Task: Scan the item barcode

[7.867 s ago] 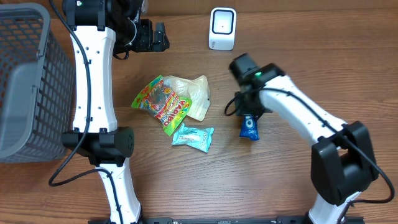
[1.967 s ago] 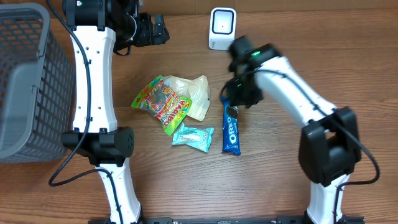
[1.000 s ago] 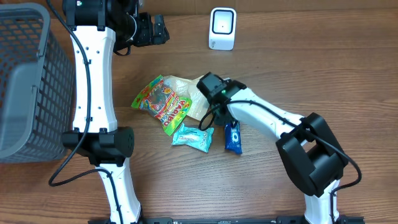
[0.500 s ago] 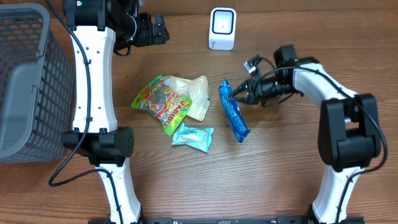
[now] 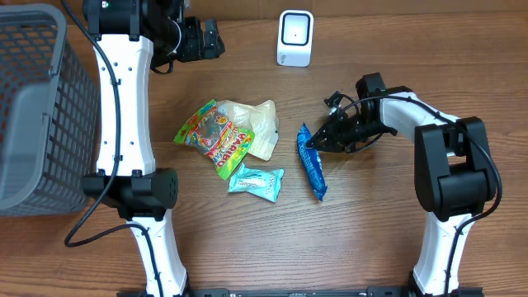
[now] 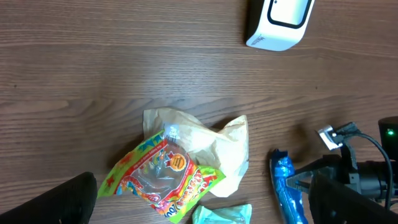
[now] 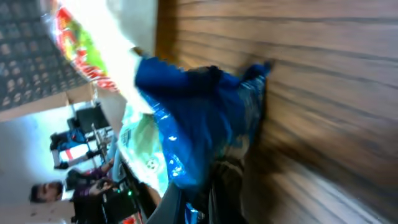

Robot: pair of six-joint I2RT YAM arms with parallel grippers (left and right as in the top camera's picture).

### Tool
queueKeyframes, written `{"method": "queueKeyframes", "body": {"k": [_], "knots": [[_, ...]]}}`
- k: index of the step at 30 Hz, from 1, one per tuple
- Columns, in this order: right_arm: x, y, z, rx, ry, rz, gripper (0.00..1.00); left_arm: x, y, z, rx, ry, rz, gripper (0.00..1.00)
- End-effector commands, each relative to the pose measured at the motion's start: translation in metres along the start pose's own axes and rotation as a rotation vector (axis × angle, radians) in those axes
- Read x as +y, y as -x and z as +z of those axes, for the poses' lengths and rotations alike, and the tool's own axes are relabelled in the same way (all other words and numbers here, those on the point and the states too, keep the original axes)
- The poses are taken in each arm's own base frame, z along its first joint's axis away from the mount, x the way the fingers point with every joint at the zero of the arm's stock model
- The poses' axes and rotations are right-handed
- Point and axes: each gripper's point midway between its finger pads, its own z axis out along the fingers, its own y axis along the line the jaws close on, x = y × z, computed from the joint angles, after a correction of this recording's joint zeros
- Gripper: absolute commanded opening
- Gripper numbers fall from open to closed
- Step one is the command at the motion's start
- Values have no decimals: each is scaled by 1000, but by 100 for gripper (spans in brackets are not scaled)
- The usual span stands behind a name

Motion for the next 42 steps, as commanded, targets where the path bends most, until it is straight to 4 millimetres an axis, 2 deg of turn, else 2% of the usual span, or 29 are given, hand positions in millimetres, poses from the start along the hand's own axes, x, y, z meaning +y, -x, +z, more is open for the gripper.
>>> {"method": "queueKeyframes", "body": {"k": [1, 7, 12, 15, 16, 20, 25, 26, 28, 32, 38, 42], "knots": [[-34, 5, -6, -42, -214, 140, 4, -6, 0, -11, -22, -5, 3, 100], [-80, -1, -23, -98, -489, 329, 4, -6, -1, -11, -22, -5, 3, 100], [-116, -18, -49, -110, -755, 409, 28, -6, 0, -11, -22, -5, 3, 100], [-131, -26, -67, -111, -895, 429, 54, -6, 0, -11, -22, -5, 3, 100], [-133, -28, -70, -110, -917, 429, 58, -6, 0, -11, -22, -5, 3, 100], [-123, -20, -74, -110, -901, 395, 59, -6, 0, -11, -22, -5, 3, 100], [-41, 4, -87, -78, -680, 133, 58, -6, 0, -11, -22, -5, 3, 100], [-19, 2, -90, -57, -619, 47, 58, -6, -1, -11, -22, -5, 3, 100], [-4, -8, -89, -8, -561, -38, 65, -6, -1, -11, -22, -5, 3, 100], [6, -27, -72, 82, -431, -108, 65, -6, 0, -11, -22, -5, 3, 100], [-28, -48, -42, 111, -393, -76, 63, -6, 0, -11, -22, -5, 3, 100], [-36, -62, -21, 113, -296, -66, 61, -6, -1, -11, -22, -5, 3, 100]]}}
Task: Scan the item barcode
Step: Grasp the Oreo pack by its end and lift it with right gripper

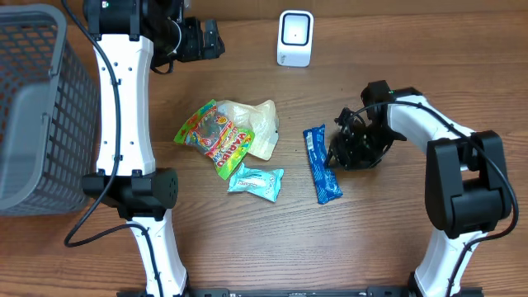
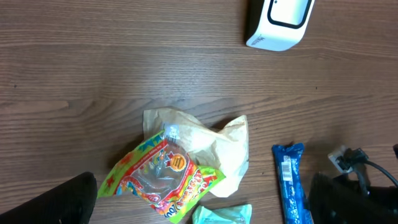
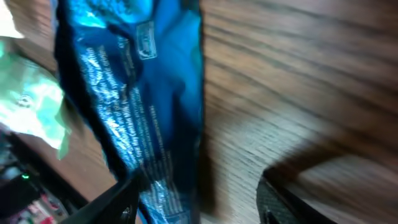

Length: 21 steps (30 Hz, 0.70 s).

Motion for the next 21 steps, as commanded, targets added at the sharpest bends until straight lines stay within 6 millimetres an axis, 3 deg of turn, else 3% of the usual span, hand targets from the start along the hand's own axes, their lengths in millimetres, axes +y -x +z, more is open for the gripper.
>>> {"method": "queueKeyframes", "body": {"k": [1, 6, 11, 16, 19, 21], "knots": [[12, -6, 11, -20, 111, -23, 61, -6, -1, -11, -21, -5, 3, 100], [29, -3, 11, -40, 224, -34, 59, -6, -1, -11, -21, -5, 2, 100], [30, -3, 10, -38, 233, -14, 55, -6, -1, -11, -22, -5, 2, 100], [52, -3, 4, -39, 363, 11, 52, -6, -1, -11, -21, -5, 2, 100], [55, -5, 9, -21, 352, 33, 52, -6, -1, -11, -21, -5, 3, 100], [48, -5, 18, -11, 282, 79, 52, -6, -1, -11, -21, -5, 3, 100]]}}
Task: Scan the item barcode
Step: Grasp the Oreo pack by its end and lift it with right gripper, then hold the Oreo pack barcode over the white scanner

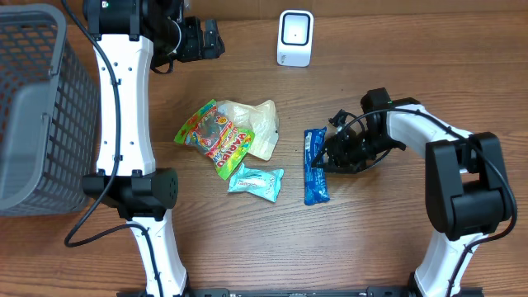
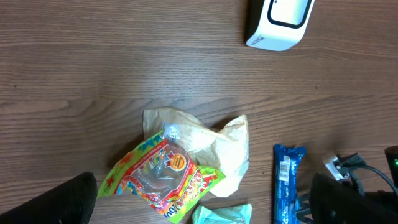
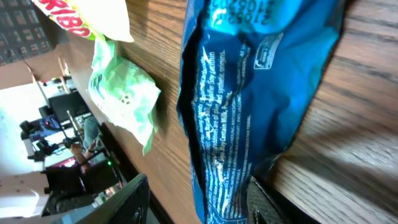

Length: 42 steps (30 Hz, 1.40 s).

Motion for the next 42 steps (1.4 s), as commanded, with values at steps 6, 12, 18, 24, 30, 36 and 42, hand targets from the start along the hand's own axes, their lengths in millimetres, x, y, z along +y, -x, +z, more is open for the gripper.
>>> {"method": "queueKeyframes", "body": {"k": [6, 12, 18, 24, 30, 36, 42], "knots": [[-38, -10, 47, -34, -224, 187, 38, -6, -1, -11, -22, -5, 3, 100], [-39, -13, 49, -46, -211, 207, 4, -6, 0, -11, -22, -5, 3, 100], [3, 14, -15, -193, -222, 60, 4, -6, -1, -11, -22, -5, 3, 100], [61, 27, -104, -364, -441, -212, 4, -6, 0, -11, -22, -5, 3, 100], [106, 39, -143, -474, -519, -440, 4, -6, 0, -11, -22, -5, 3, 100], [197, 12, -125, -387, -122, -964, 4, -6, 0, -11, -22, -5, 3, 100], [243, 0, -137, -434, 138, -1085, 4, -6, 0, -11, -22, -5, 2, 100]]}}
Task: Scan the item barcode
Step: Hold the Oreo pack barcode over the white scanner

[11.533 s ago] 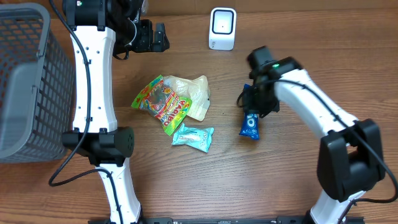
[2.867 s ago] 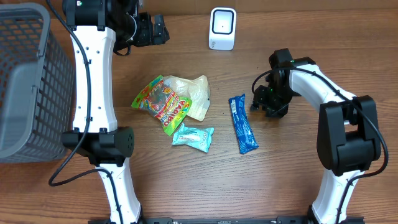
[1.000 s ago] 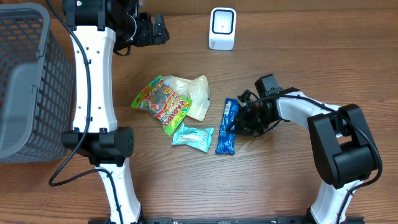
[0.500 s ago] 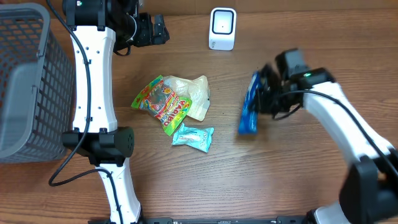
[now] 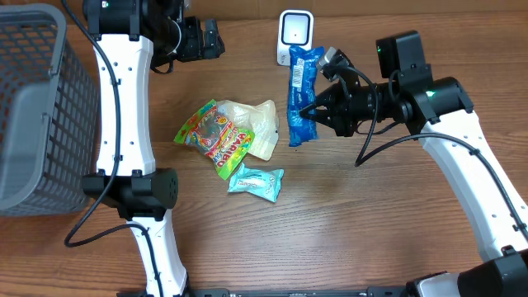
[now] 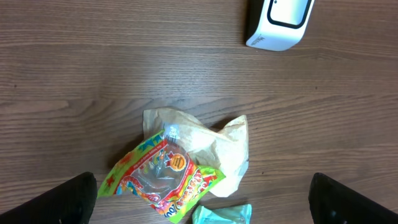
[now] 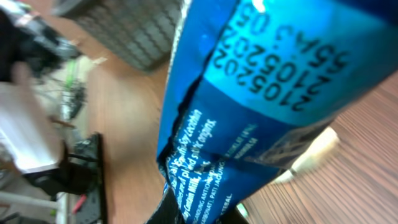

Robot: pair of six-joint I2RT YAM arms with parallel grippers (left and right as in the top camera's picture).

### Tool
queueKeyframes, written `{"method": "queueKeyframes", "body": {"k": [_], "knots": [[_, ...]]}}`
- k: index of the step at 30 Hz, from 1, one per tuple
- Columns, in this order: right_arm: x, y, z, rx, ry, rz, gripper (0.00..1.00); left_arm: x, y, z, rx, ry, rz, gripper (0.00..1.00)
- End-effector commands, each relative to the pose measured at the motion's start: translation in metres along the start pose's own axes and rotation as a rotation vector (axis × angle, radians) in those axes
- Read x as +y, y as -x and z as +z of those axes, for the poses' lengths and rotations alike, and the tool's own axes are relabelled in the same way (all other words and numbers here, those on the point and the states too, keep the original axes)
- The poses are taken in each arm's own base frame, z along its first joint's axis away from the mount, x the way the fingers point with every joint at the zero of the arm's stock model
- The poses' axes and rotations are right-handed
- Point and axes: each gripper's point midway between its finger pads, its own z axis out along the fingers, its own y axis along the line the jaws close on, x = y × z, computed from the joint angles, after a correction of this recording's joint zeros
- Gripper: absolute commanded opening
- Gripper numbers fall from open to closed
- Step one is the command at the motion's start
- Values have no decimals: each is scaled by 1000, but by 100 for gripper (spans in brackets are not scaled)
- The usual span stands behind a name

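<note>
A long blue snack packet (image 5: 299,92) hangs above the table, its top end close to the white barcode scanner (image 5: 294,38) at the back. My right gripper (image 5: 313,111) is shut on the packet's lower part. Up close the blue packet (image 7: 261,93) fills the right wrist view, printed numbers showing. My left gripper (image 5: 216,39) is raised at the back left, open with nothing between its fingers (image 6: 71,198). The scanner (image 6: 278,22) shows at the top of the left wrist view.
A colourful gummy bag (image 5: 214,137) lies on a pale crumpled bag (image 5: 257,124) mid-table, with a mint-green packet (image 5: 256,181) in front of them. A grey mesh basket (image 5: 33,107) stands at the left edge.
The blue packet lay flat on the table with my right gripper at its side. Now the gripper is shut on it and holds it raised beside the scanner. Left arm unchanged.
At first the blue packet lay on its edge at my right gripper's fingertips. Then it lay flat with its printed side up. After that the gripper was lower against its side, and now the packet is lifted and held near the scanner.
</note>
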Motion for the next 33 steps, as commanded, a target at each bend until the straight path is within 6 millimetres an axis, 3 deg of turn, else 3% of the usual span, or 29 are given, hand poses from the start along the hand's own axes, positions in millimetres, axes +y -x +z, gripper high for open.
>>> {"method": "queueKeyframes", "body": {"k": [1, 4, 6, 10, 13, 16, 24, 29, 33], "knots": [[21, 21, -10, -71, 95, -68, 4, -6, 0, -11, -22, -5, 2, 100], [-8, 13, -9, -17, -72, -5, 4, -6, -1, -11, -22, -5, 3, 100], [-50, -1, -11, 65, -353, 71, 4, -6, -1, -11, -22, -5, 3, 100], [-96, -9, -17, 157, -745, 42, 4, -6, 0, -11, -22, -5, 3, 100], [-134, 12, -27, 158, -1169, -81, 4, -6, 0, -11, -22, -5, 3, 100], [-162, 34, -27, 216, -1475, -294, 4, -6, -1, -11, -22, -5, 3, 100], [-229, 43, 1, 473, -1703, -703, 4, -6, 0, -11, -22, -5, 3, 100], [-265, 21, 17, 540, -1654, -774, 4, -6, 0, -11, -22, -5, 3, 100], [-289, 14, 9, 501, -1686, -761, 4, -6, 0, -11, -22, -5, 3, 100]]}}
